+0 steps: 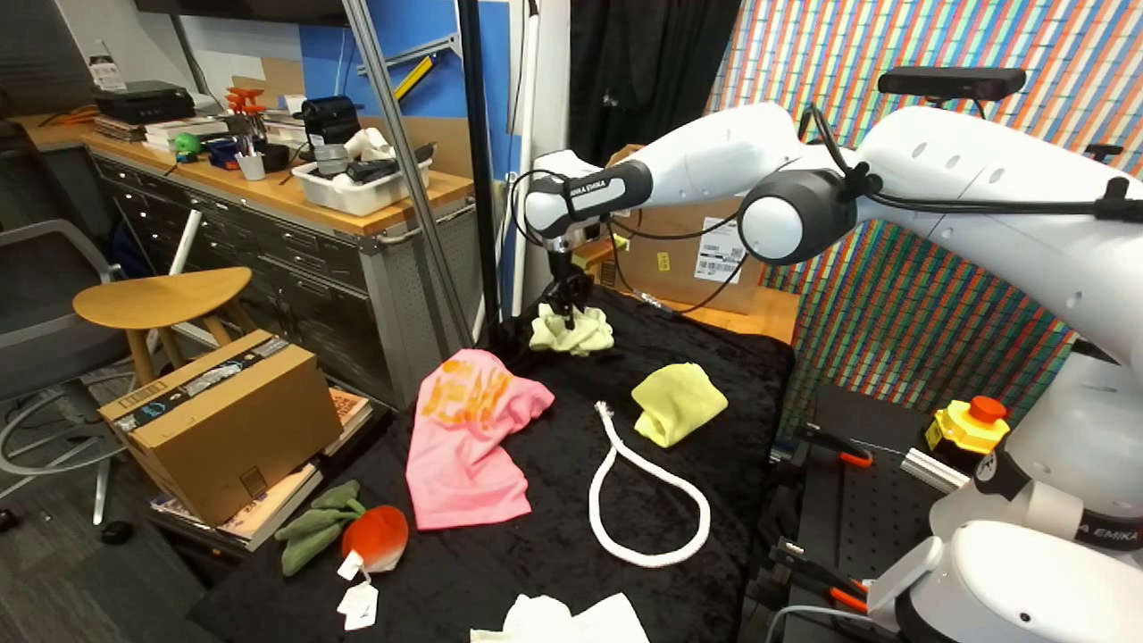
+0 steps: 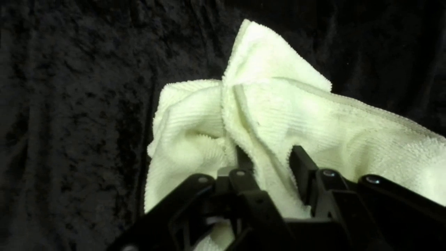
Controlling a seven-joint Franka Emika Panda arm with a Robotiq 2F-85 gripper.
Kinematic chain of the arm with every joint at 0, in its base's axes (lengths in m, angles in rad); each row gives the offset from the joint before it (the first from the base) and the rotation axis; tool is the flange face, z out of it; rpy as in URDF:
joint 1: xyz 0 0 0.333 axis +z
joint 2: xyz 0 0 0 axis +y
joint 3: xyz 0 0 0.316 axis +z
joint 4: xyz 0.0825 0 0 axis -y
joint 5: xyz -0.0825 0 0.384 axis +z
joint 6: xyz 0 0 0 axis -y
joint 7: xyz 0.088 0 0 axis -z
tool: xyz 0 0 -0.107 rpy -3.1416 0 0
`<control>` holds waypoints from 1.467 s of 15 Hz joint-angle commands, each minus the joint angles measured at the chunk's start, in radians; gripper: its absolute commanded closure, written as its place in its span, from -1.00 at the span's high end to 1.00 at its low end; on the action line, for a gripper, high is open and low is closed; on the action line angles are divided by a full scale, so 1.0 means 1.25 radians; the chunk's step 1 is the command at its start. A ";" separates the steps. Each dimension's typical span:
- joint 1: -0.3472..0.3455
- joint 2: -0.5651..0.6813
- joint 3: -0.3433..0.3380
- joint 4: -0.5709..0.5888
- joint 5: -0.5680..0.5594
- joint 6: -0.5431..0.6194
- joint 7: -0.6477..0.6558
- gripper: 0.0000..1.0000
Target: Group up the objects on the table
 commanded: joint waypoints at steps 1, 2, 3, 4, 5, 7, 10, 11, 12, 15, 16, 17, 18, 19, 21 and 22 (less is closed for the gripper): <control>0.001 -0.006 -0.009 0.024 -0.007 -0.043 0.006 -0.86; 0.002 -0.011 -0.012 0.018 -0.009 -0.044 0.006 -0.90; -0.001 -0.019 -0.009 0.010 -0.006 -0.047 -0.004 -0.93; -0.001 -0.025 -0.010 0.005 -0.006 -0.044 -0.005 -0.96; 0.000 -0.034 -0.011 -0.003 -0.007 -0.042 -0.005 -0.93; 0.000 -0.054 -0.014 -0.020 -0.009 -0.033 -0.007 -0.86; -0.002 -0.097 -0.017 -0.052 -0.010 -0.018 -0.018 -0.87; -0.002 -0.117 -0.018 -0.068 -0.011 -0.010 -0.026 -0.86; -0.002 -0.137 -0.019 -0.085 -0.011 -0.007 -0.034 -0.88; -0.001 -0.222 -0.020 -0.168 -0.017 0.014 -0.078 -0.88; 0.000 -0.250 -0.019 -0.201 -0.019 0.029 -0.097 -0.88; 0.003 -0.283 -0.020 -0.242 -0.024 0.050 -0.117 -0.88; 0.004 -0.312 -0.021 -0.274 -0.027 0.066 -0.130 -0.89; 0.005 -0.338 -0.020 -0.305 -0.030 0.088 -0.148 -0.90; 0.003 -0.394 -0.016 -0.371 -0.030 0.121 -0.182 -0.89; 0.004 -0.421 -0.017 -0.404 -0.030 0.140 -0.196 -0.89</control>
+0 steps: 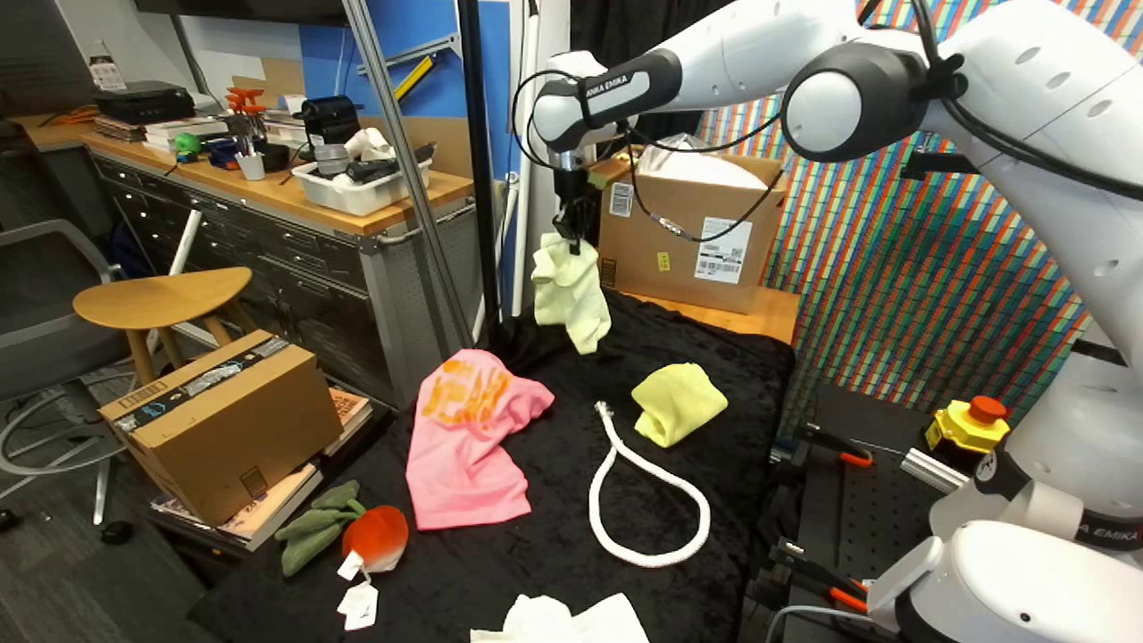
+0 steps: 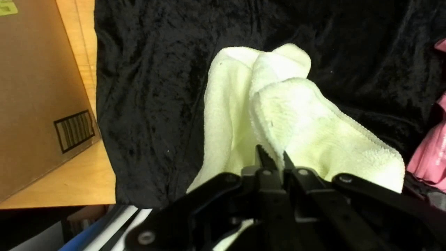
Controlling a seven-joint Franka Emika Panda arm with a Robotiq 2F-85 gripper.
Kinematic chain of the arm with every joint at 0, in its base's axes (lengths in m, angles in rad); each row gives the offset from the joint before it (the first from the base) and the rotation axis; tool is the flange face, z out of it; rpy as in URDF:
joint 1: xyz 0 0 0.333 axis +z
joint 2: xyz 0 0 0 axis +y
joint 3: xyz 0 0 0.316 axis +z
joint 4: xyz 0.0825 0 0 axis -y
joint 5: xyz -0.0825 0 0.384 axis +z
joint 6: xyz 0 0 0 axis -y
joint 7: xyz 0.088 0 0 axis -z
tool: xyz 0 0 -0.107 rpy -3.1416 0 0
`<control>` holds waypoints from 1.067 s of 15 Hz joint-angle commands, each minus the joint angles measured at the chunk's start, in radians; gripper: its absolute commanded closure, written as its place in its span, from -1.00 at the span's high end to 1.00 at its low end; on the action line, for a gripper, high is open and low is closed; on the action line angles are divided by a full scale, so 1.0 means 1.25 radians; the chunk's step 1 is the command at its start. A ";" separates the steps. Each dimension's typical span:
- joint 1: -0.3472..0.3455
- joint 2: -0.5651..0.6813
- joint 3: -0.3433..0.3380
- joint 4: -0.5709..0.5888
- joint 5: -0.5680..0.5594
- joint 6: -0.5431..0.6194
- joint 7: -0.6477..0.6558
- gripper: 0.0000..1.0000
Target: Group up the objects on the table
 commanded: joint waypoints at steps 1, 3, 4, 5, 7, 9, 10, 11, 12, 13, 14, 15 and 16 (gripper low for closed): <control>0.004 -0.147 0.003 -0.192 -0.012 0.084 -0.059 -0.89; 0.007 -0.197 0.002 -0.261 -0.012 0.128 -0.073 -0.89; 0.008 -0.223 0.002 -0.295 -0.010 0.146 -0.079 -0.89; 0.011 -0.246 0.002 -0.331 -0.010 0.169 -0.080 -0.91; 0.008 -0.293 0.011 -0.399 -0.010 0.198 -0.076 -0.91; 0.009 -0.341 0.017 -0.472 -0.002 0.223 -0.072 -0.92; 0.011 -0.363 0.019 -0.509 0.001 0.239 -0.070 -0.93; 0.013 -0.387 0.020 -0.547 0.003 0.256 -0.066 -0.93; 0.015 -0.412 0.022 -0.586 0.005 0.273 -0.065 -0.93; 0.019 -0.436 0.022 -0.626 0.003 0.294 -0.061 -0.93; 0.022 -0.462 0.021 -0.665 0.002 0.310 -0.058 -0.93; 0.025 -0.489 0.020 -0.706 0.001 0.329 -0.060 -0.93; 0.028 -0.517 0.019 -0.747 -0.001 0.346 -0.065 -0.93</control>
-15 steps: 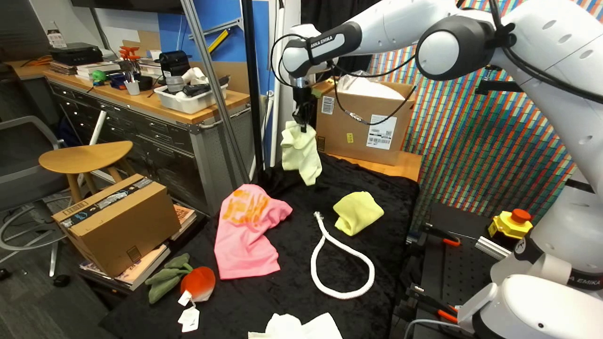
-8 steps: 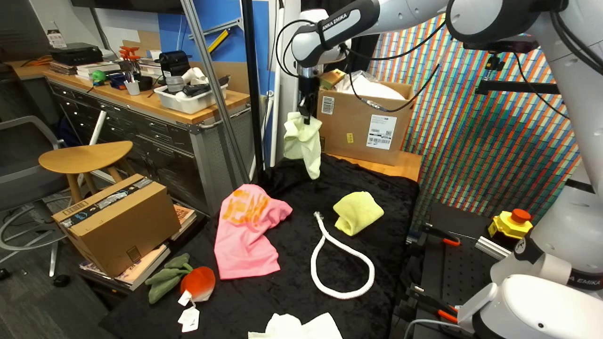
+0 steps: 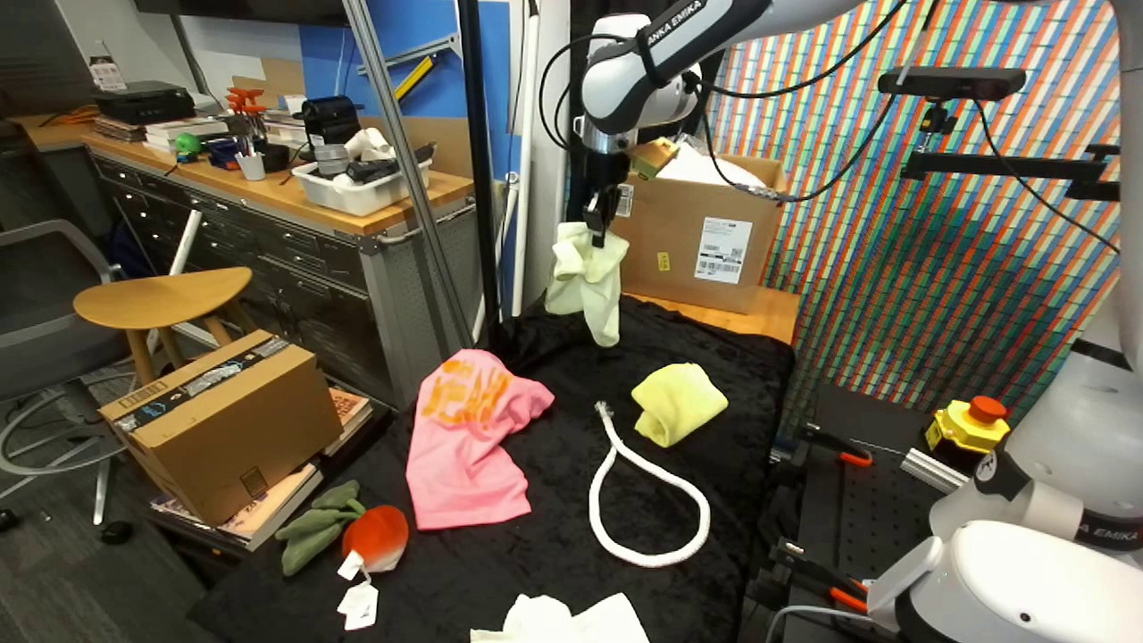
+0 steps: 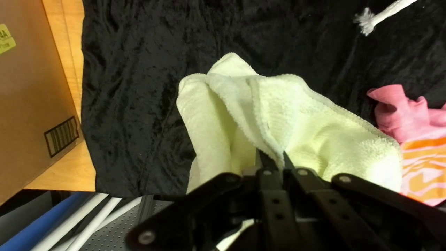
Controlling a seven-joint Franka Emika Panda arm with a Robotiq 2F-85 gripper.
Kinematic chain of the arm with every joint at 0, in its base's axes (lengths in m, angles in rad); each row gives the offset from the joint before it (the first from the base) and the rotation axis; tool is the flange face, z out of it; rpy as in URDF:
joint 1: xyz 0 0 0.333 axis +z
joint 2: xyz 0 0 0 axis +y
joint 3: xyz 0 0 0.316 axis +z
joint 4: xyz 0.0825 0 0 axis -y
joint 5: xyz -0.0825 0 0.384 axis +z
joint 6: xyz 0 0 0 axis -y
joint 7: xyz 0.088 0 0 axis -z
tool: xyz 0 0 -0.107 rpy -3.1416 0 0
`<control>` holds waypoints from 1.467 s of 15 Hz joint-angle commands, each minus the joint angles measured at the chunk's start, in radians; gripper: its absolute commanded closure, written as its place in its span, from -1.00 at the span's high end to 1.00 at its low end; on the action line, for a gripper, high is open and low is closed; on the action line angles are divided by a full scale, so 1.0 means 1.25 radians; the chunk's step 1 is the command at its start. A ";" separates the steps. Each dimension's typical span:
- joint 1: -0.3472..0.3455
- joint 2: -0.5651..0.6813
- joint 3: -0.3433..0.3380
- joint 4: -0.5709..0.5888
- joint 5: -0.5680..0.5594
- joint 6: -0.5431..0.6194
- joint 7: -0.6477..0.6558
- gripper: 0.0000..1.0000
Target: Group up the objects on the table
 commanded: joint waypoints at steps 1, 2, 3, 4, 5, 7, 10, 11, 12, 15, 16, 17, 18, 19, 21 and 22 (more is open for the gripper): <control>0.012 -0.145 -0.002 -0.198 0.001 0.082 -0.005 -0.93; 0.014 -0.175 -0.004 -0.238 0.001 0.092 -0.010 -0.93; 0.015 -0.207 -0.006 -0.281 0.001 0.102 -0.019 -0.93; 0.016 -0.239 -0.008 -0.322 0.000 0.115 -0.023 -0.93; 0.018 -0.273 -0.011 -0.364 0.000 0.132 -0.029 -0.93; 0.018 -0.346 -0.018 -0.451 0.006 0.163 -0.052 -0.93; 0.025 -0.474 -0.037 -0.582 0.024 0.187 -0.114 -0.93; 0.032 -0.516 -0.046 -0.626 0.028 0.203 -0.136 -0.93; 0.041 -0.557 -0.056 -0.659 0.036 0.206 -0.160 -0.93; 0.082 -0.676 -0.086 -0.741 0.046 0.205 -0.196 -0.92; 0.098 -0.705 -0.093 -0.753 0.048 0.197 -0.194 -0.92; 0.118 -0.728 -0.093 -0.766 0.049 0.207 -0.175 -0.92; 0.138 -0.746 -0.095 -0.780 0.052 0.221 -0.169 -0.92; 0.162 -0.758 -0.093 -0.785 0.052 0.202 -0.170 -0.92; 0.210 -0.775 -0.085 -0.808 0.055 0.209 -0.172 -0.92; 0.233 -0.780 -0.082 -0.813 0.054 0.199 -0.174 -0.92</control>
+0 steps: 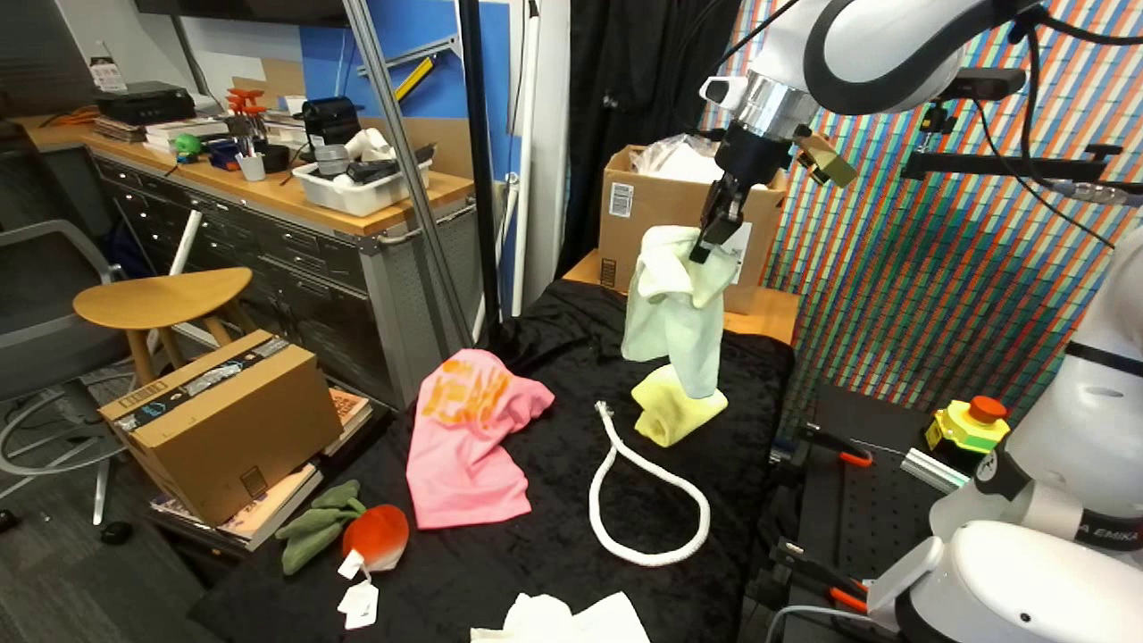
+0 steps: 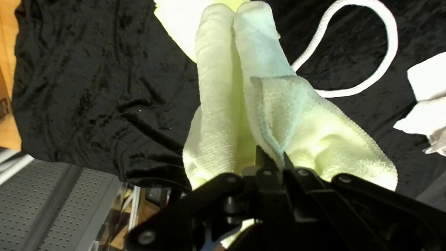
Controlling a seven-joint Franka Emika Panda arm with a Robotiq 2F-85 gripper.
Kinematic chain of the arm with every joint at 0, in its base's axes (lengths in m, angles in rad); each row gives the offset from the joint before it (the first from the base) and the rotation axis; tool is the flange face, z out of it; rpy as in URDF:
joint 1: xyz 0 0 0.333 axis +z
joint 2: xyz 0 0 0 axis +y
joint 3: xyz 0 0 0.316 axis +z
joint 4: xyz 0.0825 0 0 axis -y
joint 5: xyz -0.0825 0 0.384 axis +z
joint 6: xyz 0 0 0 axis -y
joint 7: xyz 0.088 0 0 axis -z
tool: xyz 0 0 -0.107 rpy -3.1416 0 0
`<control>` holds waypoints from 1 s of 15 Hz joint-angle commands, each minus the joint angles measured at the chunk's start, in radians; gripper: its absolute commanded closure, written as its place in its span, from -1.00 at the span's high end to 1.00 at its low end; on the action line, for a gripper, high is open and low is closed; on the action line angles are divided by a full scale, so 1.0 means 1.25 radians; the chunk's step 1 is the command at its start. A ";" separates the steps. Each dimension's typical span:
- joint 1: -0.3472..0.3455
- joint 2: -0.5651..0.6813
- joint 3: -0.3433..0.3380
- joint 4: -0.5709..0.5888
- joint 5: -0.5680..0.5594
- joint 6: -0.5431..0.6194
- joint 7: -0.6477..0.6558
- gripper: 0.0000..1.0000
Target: Group up the objects on the table
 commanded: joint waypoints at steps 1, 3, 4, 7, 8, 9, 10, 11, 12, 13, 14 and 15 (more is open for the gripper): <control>0.093 -0.038 0.003 -0.046 0.021 0.018 -0.004 -0.93; 0.140 -0.023 0.012 -0.048 0.023 0.012 -0.005 -0.93; 0.158 -0.017 0.016 -0.049 0.025 0.013 -0.003 -0.93; 0.201 0.036 0.038 -0.029 0.019 0.001 0.008 -0.94; 0.206 0.061 0.049 -0.021 0.014 0.012 0.021 -0.94; 0.207 0.094 0.060 -0.011 0.009 0.026 0.040 -0.94; 0.211 0.119 0.064 0.002 0.009 0.019 0.043 -0.94; 0.210 0.151 0.071 0.014 0.011 0.025 0.055 -0.94; 0.209 0.177 0.077 0.025 0.012 0.024 0.063 -0.94; 0.205 0.200 0.084 0.037 0.008 0.021 0.069 -0.93; 0.200 0.222 0.091 0.048 0.004 0.019 0.077 -0.92; 0.195 0.245 0.099 0.060 -0.003 0.021 0.086 -0.89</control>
